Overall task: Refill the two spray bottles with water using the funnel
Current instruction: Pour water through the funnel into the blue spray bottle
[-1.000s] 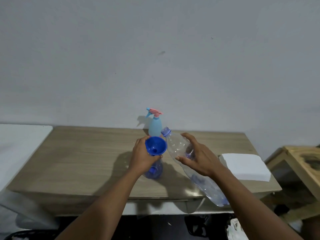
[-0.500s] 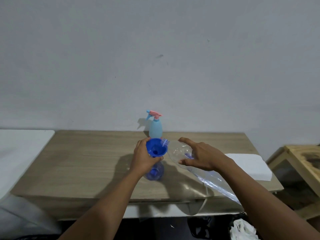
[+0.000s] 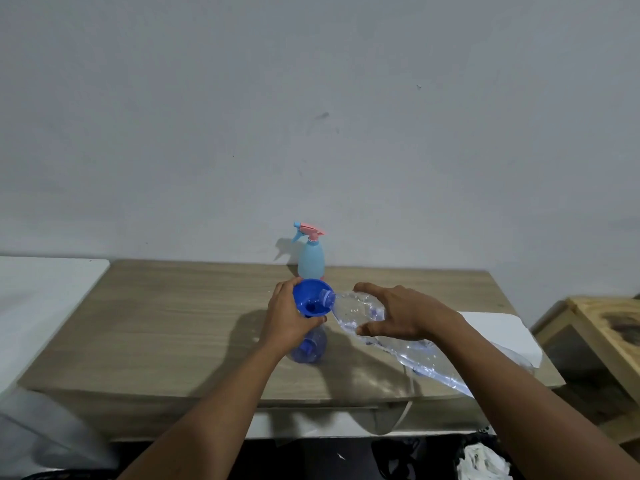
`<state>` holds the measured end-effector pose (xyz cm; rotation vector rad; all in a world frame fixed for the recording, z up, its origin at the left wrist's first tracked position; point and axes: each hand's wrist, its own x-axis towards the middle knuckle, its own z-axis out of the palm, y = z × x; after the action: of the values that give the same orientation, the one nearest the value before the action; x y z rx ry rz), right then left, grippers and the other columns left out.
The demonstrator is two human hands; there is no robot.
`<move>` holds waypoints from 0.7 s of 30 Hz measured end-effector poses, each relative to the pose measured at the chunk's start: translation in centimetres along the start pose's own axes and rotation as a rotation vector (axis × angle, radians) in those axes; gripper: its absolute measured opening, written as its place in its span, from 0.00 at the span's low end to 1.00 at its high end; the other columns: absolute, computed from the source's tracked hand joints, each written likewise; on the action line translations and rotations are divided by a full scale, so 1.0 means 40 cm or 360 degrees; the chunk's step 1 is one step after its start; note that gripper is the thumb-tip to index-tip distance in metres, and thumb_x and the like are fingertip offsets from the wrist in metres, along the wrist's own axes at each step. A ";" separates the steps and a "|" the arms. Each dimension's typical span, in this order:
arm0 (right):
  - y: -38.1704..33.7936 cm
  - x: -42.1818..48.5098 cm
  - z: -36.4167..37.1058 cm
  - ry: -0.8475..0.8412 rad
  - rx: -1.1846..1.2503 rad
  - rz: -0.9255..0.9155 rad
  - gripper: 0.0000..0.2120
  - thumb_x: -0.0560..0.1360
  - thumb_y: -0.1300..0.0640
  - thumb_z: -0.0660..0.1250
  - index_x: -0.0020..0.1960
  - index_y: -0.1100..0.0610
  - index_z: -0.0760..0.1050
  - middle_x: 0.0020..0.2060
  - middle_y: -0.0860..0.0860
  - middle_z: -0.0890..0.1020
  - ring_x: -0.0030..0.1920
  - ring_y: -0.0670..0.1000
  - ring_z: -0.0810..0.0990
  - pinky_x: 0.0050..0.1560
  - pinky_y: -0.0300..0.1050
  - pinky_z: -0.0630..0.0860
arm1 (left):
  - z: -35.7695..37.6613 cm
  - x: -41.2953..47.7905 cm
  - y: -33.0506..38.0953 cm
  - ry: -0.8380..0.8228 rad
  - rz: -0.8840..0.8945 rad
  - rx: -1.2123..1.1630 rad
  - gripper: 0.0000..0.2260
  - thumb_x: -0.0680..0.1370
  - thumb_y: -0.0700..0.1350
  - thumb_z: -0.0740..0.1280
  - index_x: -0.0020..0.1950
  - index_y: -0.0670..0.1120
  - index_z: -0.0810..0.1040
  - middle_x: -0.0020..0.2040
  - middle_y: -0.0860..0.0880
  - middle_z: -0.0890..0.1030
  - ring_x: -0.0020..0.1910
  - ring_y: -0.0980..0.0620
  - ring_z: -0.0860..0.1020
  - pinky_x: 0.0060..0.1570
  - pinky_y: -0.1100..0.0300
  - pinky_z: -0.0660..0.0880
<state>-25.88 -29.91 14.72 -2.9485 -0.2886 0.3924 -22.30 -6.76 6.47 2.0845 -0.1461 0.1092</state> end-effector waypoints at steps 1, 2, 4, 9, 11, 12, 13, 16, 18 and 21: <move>-0.002 0.000 -0.001 0.0001 -0.0005 -0.0006 0.38 0.71 0.30 0.66 0.75 0.37 0.55 0.62 0.53 0.79 0.60 0.57 0.78 0.59 0.55 0.75 | 0.000 0.000 -0.001 0.0003 -0.0001 -0.0003 0.37 0.61 0.46 0.83 0.67 0.49 0.71 0.61 0.54 0.72 0.58 0.56 0.72 0.55 0.64 0.70; -0.003 0.000 -0.002 -0.0001 -0.0010 -0.0007 0.38 0.71 0.30 0.66 0.75 0.37 0.55 0.62 0.53 0.80 0.60 0.57 0.78 0.58 0.55 0.75 | 0.000 0.000 0.000 0.0003 -0.0002 -0.0004 0.37 0.62 0.46 0.83 0.67 0.49 0.71 0.61 0.54 0.71 0.58 0.56 0.72 0.55 0.64 0.70; -0.005 0.003 -0.002 0.0000 -0.0010 -0.0011 0.38 0.70 0.30 0.66 0.75 0.36 0.55 0.63 0.53 0.79 0.60 0.57 0.78 0.58 0.56 0.76 | -0.002 0.001 0.001 0.0002 -0.0004 -0.0005 0.37 0.62 0.46 0.83 0.67 0.49 0.71 0.60 0.56 0.71 0.58 0.56 0.72 0.55 0.64 0.70; -0.002 0.003 -0.002 0.0013 0.0013 -0.0029 0.37 0.70 0.30 0.66 0.75 0.37 0.56 0.62 0.53 0.80 0.58 0.57 0.79 0.58 0.55 0.76 | -0.002 0.001 -0.001 0.0010 0.0018 -0.0017 0.36 0.61 0.46 0.83 0.66 0.50 0.72 0.59 0.56 0.71 0.58 0.56 0.73 0.55 0.65 0.70; 0.003 0.000 0.002 0.0017 0.0069 -0.0035 0.37 0.70 0.30 0.66 0.74 0.36 0.56 0.60 0.53 0.81 0.56 0.57 0.79 0.58 0.55 0.76 | -0.001 0.001 -0.004 0.0014 0.0023 -0.0016 0.36 0.61 0.46 0.83 0.66 0.50 0.72 0.59 0.56 0.72 0.58 0.56 0.73 0.56 0.64 0.71; 0.006 -0.001 0.005 0.0026 0.0110 -0.0040 0.36 0.70 0.31 0.66 0.74 0.36 0.56 0.58 0.53 0.81 0.55 0.56 0.80 0.57 0.55 0.76 | -0.001 0.001 -0.005 0.0016 0.0020 -0.0018 0.36 0.61 0.46 0.83 0.66 0.51 0.72 0.59 0.55 0.72 0.58 0.55 0.73 0.56 0.63 0.71; 0.009 -0.002 0.010 0.0037 0.0151 -0.0048 0.36 0.70 0.31 0.66 0.73 0.36 0.56 0.56 0.53 0.82 0.54 0.56 0.80 0.56 0.55 0.77 | -0.001 0.001 -0.005 0.0020 0.0016 -0.0021 0.36 0.61 0.46 0.83 0.66 0.51 0.72 0.59 0.55 0.72 0.58 0.55 0.73 0.57 0.63 0.72; 0.023 -0.003 0.031 0.0085 0.0282 -0.0077 0.37 0.70 0.29 0.66 0.73 0.35 0.55 0.49 0.53 0.84 0.50 0.54 0.81 0.55 0.52 0.77 | -0.002 0.000 -0.001 0.0024 0.0016 -0.0035 0.36 0.61 0.46 0.83 0.65 0.51 0.72 0.59 0.55 0.72 0.57 0.56 0.73 0.56 0.63 0.71; 0.028 -0.007 0.040 0.0137 0.0394 -0.0090 0.38 0.69 0.28 0.66 0.74 0.34 0.54 0.44 0.52 0.85 0.47 0.51 0.81 0.54 0.50 0.77 | -0.002 0.000 0.002 0.0025 0.0025 -0.0039 0.34 0.61 0.45 0.83 0.63 0.52 0.73 0.58 0.56 0.72 0.57 0.56 0.73 0.55 0.63 0.71; 0.033 -0.010 0.047 0.0289 0.0597 -0.0124 0.39 0.69 0.30 0.68 0.75 0.34 0.55 0.41 0.49 0.84 0.43 0.45 0.82 0.53 0.48 0.79 | -0.002 0.001 0.001 0.0029 0.0040 -0.0022 0.34 0.60 0.46 0.83 0.63 0.51 0.74 0.57 0.55 0.73 0.57 0.55 0.74 0.54 0.63 0.71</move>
<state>-26.57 -31.02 12.80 -2.5731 -0.2721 0.1458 -22.27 -6.71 6.54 2.0679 -0.1618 0.1418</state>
